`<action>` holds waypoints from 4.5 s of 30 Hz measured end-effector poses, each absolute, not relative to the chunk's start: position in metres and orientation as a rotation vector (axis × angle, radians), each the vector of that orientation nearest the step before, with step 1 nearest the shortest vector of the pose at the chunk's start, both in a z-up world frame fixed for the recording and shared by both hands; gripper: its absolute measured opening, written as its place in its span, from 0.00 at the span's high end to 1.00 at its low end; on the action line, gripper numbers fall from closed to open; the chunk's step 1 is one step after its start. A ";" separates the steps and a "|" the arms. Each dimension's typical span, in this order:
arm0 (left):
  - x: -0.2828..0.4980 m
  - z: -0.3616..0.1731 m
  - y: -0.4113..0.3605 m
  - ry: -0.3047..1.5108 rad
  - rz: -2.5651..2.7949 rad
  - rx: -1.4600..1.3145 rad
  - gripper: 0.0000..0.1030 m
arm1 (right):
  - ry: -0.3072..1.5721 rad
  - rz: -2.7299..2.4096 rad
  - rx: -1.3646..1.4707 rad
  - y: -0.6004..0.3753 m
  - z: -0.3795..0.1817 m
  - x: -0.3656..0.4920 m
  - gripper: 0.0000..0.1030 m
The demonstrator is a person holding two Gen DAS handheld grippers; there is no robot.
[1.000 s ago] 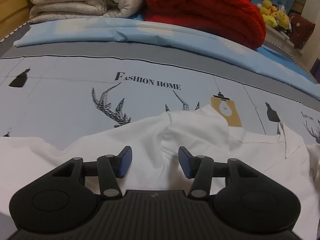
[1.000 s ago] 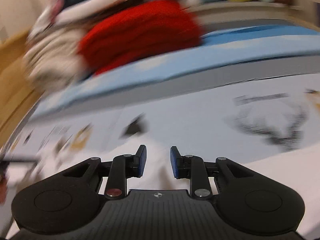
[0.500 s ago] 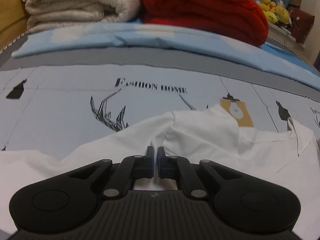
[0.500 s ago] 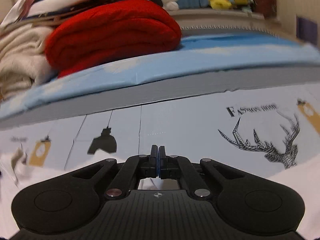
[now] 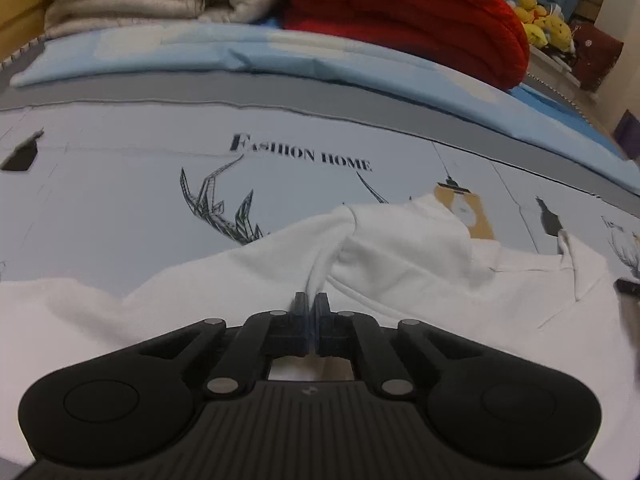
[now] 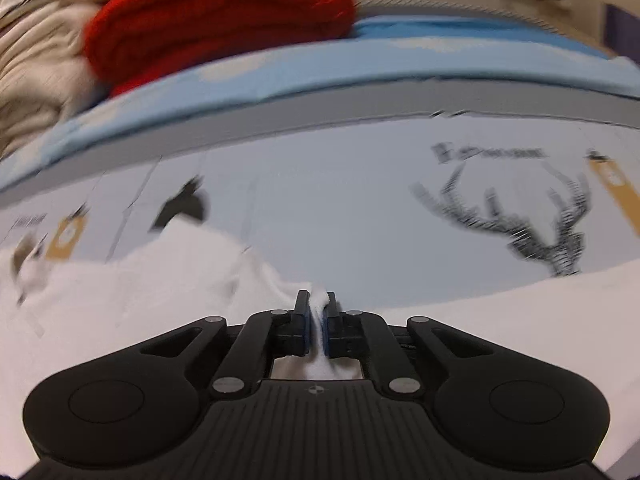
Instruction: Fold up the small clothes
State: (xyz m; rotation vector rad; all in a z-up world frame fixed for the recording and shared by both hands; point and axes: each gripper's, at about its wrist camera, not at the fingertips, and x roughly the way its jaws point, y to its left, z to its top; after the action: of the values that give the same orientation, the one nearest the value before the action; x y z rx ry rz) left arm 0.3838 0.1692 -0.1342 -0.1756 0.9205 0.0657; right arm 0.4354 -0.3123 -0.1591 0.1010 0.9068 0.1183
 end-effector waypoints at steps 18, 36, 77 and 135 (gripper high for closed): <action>0.380 -0.101 0.151 0.912 0.048 -0.138 0.73 | 0.807 -0.541 0.283 -0.526 -0.159 0.392 0.82; 0.350 -0.046 0.108 0.830 -0.081 -0.094 0.68 | 0.739 -0.862 0.364 -0.625 -0.161 0.350 0.74; 0.009 -0.076 0.141 1.120 0.079 -0.324 0.68 | 1.109 -0.015 0.254 -0.327 -0.080 0.057 0.72; -0.027 -0.029 0.179 1.003 0.001 -0.529 0.96 | 0.982 0.175 0.529 -0.385 -0.038 0.030 1.00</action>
State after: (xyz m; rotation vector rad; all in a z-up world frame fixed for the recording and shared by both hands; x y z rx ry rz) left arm -0.0275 0.1788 -0.0294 -0.5293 1.0028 0.0008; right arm 0.0304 -0.3852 -0.0380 0.5286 0.9819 0.1752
